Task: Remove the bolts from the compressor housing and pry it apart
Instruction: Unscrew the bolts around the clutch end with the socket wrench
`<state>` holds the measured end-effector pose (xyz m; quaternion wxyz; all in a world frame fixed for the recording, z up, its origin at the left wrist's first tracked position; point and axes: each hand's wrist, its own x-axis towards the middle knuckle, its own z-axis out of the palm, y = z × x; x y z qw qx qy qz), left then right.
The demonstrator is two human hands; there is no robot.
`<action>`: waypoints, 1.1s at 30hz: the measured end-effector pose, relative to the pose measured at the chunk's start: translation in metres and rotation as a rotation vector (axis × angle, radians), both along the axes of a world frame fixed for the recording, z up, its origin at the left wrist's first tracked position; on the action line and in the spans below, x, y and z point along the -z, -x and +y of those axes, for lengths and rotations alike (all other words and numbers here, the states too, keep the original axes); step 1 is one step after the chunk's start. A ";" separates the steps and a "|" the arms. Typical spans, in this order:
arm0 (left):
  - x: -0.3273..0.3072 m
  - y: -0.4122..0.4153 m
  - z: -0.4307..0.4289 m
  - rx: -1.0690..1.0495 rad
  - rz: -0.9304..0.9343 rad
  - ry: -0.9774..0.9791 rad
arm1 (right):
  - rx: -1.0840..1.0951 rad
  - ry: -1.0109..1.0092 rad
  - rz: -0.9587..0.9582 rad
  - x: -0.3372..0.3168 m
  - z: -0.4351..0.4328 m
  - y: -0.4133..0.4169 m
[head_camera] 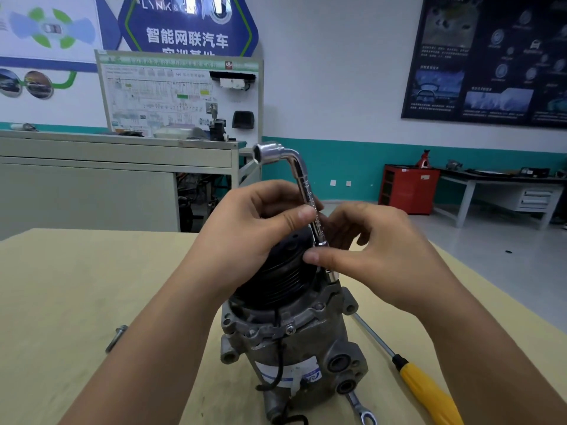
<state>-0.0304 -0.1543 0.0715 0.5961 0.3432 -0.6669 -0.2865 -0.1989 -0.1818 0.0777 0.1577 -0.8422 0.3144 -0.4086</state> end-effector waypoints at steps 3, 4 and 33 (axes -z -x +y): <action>-0.001 0.000 0.000 -0.052 -0.010 0.003 | 0.016 0.025 -0.056 0.001 0.001 -0.003; -0.001 0.000 0.000 -0.060 -0.007 0.003 | 0.020 0.030 -0.059 0.001 0.001 -0.003; -0.001 -0.001 -0.001 0.034 -0.021 0.031 | -0.066 0.012 0.025 -0.001 -0.002 0.004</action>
